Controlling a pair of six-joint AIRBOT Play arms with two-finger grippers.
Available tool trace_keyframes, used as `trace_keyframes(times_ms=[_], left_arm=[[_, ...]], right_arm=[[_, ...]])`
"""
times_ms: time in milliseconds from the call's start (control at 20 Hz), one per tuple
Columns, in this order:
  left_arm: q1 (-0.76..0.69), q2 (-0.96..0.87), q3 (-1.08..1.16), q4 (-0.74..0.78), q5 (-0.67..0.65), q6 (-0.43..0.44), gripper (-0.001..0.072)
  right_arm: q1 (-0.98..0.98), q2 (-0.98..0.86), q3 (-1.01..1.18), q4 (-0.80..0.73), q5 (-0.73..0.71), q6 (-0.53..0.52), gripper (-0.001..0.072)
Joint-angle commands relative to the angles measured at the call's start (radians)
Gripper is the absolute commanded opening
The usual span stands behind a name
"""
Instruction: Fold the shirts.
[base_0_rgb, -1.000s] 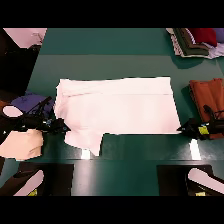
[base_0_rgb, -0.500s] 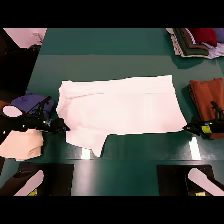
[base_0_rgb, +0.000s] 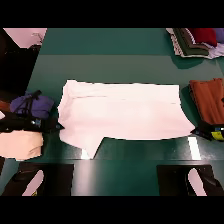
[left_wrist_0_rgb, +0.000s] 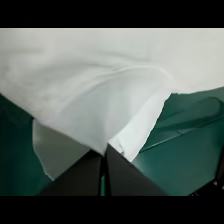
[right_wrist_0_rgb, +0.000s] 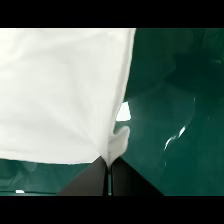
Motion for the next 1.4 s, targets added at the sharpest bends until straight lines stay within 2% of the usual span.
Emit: trace_keyframes(times_ms=[0,150,300,550,750,900,950,1000,1050,1100,1350], left_arm=[[0.0,-0.041,0.127,0.004,0.108,0.006,0.0022],[0.0,-0.198,0.249,0.004,0.185,0.052,0.0022],[0.0,-0.388,0.372,0.003,0.244,0.055,0.0023],[-0.003,-0.659,0.524,-0.071,0.323,0.127,0.0023],[-0.057,-0.788,0.607,-0.079,0.439,0.174,0.0024],[-0.094,-0.806,0.632,-0.079,0.555,0.181,0.0045],[-0.093,-0.806,0.641,-0.08,0.568,0.173,0.0295],[-0.09,-0.806,0.657,-0.077,0.56,0.153,0.0605],[-0.083,-0.805,0.671,-0.077,0.539,0.15,0.0683],[-0.077,-0.805,0.692,-0.072,0.501,0.15,0.065],[-0.066,-0.804,0.763,-0.074,0.208,0.15,0.0652]], right_arm=[[0.138,-0.067,0.117,-0.018,-0.101,0.095,0.001],[0.227,-0.269,0.254,-0.018,-0.162,0.103,0.001],[0.268,-0.468,0.386,-0.018,-0.187,0.112,0.001],[0.277,-0.693,0.568,-0.014,-0.229,0.145,0.001],[0.277,-0.838,0.698,0.021,-0.229,0.145,0.0012],[0.277,-0.927,0.779,0.104,-0.256,0.145,0.0024],[0.273,-0.951,0.804,0.149,-0.279,0.144,0.0204],[0.267,-0.968,0.826,0.19,-0.295,0.144,0.0437],[0.254,-0.981,0.85,0.224,-0.296,0.136,0.0491],[0.247,-0.983,0.864,0.248,-0.287,0.109,0.0491],[0.163,-0.91,0.753,0.246,-0.165,-0.038,0.0491]])
